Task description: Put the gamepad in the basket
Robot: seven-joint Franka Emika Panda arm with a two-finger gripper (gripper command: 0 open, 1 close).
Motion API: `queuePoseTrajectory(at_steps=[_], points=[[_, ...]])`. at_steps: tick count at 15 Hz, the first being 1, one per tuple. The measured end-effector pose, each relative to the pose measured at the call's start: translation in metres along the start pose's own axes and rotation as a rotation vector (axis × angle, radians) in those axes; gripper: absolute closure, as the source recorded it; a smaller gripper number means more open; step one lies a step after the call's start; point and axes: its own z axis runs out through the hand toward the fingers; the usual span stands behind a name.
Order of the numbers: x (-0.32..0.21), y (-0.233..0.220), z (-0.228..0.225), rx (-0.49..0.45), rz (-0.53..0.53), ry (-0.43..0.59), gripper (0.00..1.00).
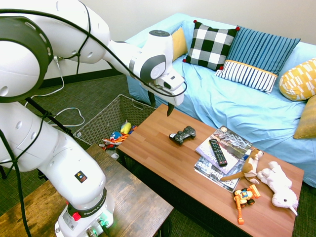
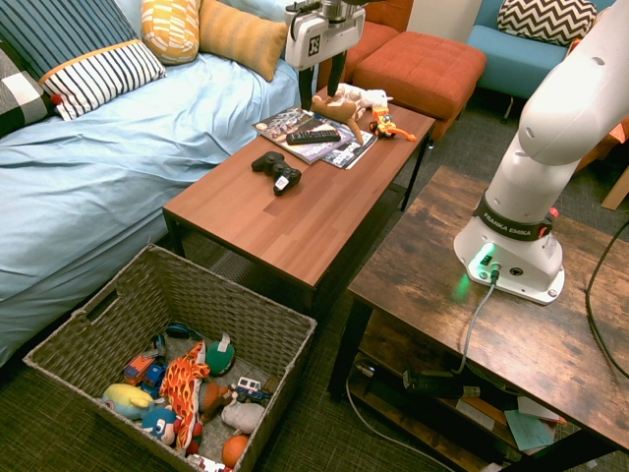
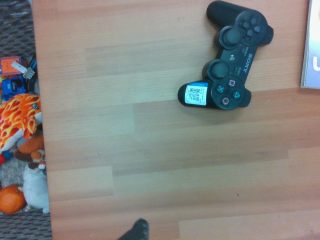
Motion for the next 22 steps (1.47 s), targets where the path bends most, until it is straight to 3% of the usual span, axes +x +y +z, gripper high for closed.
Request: queuePoseTrajectory(at_steps=[6, 14, 22], points=[[0.025, -0.024, 0.010, 0.010, 0.040, 0.037, 0.00], [0.083, -0.072, 0.137, -0.094, 0.144, -0.040, 0.00], [0.108, -0.073, 0.235, -0.162, 0.215, -0.083, 0.00]])
